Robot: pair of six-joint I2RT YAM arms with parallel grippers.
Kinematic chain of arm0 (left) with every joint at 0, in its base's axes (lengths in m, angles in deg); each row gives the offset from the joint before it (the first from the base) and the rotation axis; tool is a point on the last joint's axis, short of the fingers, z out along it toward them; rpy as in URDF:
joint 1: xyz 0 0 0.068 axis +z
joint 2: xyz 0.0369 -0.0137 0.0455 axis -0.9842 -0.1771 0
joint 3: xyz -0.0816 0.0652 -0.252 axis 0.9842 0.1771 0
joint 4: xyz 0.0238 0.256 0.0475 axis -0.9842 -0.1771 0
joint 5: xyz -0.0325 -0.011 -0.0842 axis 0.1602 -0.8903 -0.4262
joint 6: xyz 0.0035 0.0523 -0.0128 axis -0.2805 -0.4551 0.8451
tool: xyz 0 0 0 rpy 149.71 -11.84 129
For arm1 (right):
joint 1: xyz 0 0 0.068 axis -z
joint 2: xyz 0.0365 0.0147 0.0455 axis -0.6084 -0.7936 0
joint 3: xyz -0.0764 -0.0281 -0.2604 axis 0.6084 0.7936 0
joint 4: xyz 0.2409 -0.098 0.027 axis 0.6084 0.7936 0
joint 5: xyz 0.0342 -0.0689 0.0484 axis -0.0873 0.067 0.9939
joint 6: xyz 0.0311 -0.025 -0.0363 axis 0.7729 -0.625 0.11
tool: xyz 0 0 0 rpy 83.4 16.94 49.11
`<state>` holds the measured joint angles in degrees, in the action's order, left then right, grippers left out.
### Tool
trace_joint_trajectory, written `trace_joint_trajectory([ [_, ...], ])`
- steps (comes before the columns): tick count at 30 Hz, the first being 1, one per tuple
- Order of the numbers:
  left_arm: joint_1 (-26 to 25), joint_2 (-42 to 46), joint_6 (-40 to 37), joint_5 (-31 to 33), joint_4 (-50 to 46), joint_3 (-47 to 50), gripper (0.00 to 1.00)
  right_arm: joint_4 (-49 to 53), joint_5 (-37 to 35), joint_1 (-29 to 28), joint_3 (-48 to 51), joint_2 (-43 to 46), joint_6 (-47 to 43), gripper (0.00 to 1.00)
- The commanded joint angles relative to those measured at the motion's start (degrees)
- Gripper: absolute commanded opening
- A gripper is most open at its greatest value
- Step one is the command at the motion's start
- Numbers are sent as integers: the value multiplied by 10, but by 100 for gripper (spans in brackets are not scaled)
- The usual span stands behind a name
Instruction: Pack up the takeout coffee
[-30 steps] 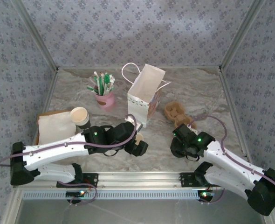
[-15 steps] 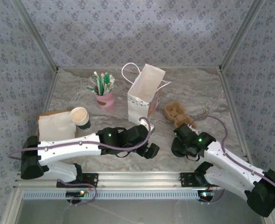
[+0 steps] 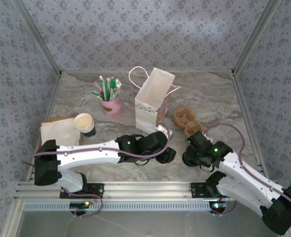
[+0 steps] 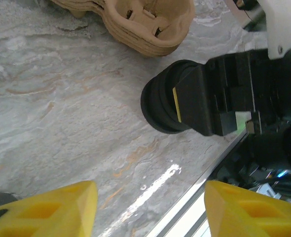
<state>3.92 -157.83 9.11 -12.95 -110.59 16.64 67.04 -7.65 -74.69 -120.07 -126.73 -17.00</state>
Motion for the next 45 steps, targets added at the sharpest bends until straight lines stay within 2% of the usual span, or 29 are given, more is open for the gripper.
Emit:
trace_joint_trajectory([
  [1,-4,-25,18,-16,42,-28,51,28,4,13,-9,8,-13,71],
  [8,-1,-80,63,-34,88,-40,35,33,29,52,-6,22,-26,70],
  [12,5,-102,81,-48,109,-38,29,35,49,81,-4,34,-39,70],
  [21,25,-135,112,-112,188,-10,30,26,125,144,0,53,-60,70],
  [29,33,-149,116,-124,200,6,29,25,175,178,5,63,-72,70],
  [45,50,-187,134,-173,251,28,32,26,210,208,4,65,-82,69],
])
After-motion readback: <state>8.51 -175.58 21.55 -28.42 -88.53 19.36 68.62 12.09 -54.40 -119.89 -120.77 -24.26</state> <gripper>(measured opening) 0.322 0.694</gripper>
